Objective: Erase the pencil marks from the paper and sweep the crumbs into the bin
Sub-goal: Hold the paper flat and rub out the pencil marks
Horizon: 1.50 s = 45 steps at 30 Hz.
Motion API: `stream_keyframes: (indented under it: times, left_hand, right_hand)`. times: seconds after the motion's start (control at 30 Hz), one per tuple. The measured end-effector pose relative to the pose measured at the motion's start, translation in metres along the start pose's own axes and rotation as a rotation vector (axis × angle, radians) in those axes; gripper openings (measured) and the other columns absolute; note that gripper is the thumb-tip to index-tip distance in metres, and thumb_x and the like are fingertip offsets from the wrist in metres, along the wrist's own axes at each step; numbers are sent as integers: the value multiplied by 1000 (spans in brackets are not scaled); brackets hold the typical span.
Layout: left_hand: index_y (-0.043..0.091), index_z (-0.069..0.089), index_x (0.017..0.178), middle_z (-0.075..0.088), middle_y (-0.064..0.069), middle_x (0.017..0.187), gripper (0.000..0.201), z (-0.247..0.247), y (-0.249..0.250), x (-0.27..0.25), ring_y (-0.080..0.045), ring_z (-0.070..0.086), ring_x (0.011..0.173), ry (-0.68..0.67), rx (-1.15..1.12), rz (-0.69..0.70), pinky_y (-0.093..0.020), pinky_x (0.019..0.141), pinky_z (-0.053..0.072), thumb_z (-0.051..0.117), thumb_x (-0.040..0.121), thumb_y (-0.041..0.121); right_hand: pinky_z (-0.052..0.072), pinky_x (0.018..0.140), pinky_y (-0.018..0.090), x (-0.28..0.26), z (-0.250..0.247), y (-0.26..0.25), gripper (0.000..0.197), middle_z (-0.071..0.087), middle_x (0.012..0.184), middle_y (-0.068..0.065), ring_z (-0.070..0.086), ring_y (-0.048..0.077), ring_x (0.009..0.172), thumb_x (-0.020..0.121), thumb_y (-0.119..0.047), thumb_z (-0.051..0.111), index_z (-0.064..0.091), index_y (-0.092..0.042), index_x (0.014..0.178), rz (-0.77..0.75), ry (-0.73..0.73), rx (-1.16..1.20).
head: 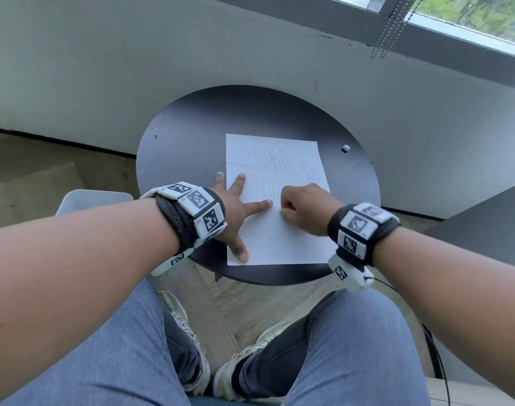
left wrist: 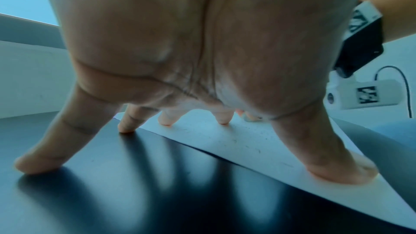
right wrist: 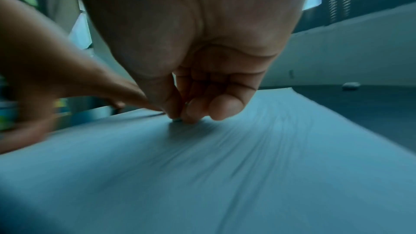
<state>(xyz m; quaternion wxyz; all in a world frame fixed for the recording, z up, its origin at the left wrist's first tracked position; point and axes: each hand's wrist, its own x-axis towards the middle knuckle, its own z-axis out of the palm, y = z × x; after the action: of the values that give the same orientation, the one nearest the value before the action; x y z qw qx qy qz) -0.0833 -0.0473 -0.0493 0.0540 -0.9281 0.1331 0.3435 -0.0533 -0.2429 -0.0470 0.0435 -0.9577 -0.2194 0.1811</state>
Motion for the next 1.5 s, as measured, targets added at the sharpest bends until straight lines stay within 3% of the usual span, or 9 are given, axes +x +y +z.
stream_keyframes:
  times: [0.1,0.2,0.53,0.67,0.77,1.07,1.27,1.37,1.5]
  left_hand:
    - [67,-20,147,-36,-5,164,129,-2,2,-1,-50,-23,150,-10,17,-15,-76,112,23,75,61,83]
    - [66,-21,147,-36,-6,164,129,-3,4,-2,-46,-21,152,-8,52,-18,-79,108,22,73,61,85]
    - [66,-16,149,-32,-8,166,128,-1,1,-1,-46,-21,153,21,35,8,-78,109,22,76,61,83]
    - [61,-14,152,-31,-3,166,131,1,-2,3,-40,-22,154,51,62,51,-80,110,18,76,59,84]
    - [55,-13,155,-31,1,167,133,0,-3,5,-39,-21,154,45,68,86,-74,115,20,77,61,81]
    - [59,-12,154,-26,-2,168,132,-6,3,2,-42,-17,154,34,65,77,-73,112,24,81,62,75]
    - [56,6,155,-10,0,170,119,-8,8,1,-42,-9,154,63,-17,69,-72,110,27,68,59,90]
    - [50,11,155,4,-5,165,119,-6,15,1,-46,-1,151,89,7,62,-71,105,36,74,60,85]
    - [54,3,155,2,-6,164,123,-4,16,3,-48,-3,151,103,20,55,-75,105,34,76,60,82]
  right_hand:
    - [40,61,32,-37,16,-9,12,58,78,-4,54,18,74,97,-28,50,52,-21,87,-120,-47,-19]
    - [44,61,32,-48,21,-10,12,59,76,-4,54,17,72,95,-28,53,55,-20,87,-163,-77,-23]
    - [49,63,34,17,-3,17,12,59,85,1,58,24,77,94,-28,49,52,-22,84,63,56,-31]
    - [40,59,32,-21,15,-9,12,57,76,-3,54,20,71,94,-28,50,51,-20,85,-114,-34,-30]
    - [45,61,34,-38,26,-21,11,54,70,-4,51,20,68,91,-27,53,50,-20,83,-218,-50,-42]
    - [53,70,37,33,-6,11,9,60,87,0,58,24,82,89,-28,51,54,-23,82,76,47,-11]
    - [48,63,36,-21,13,0,10,58,77,-3,53,21,72,93,-27,50,52,-20,87,-123,-14,-56]
    - [47,62,39,-43,22,-5,10,56,73,-4,51,20,69,92,-28,52,50,-20,85,-223,-55,-83]
    - [48,63,35,-20,10,3,11,58,76,-5,55,19,72,93,-29,51,52,-22,85,-161,-45,-82]
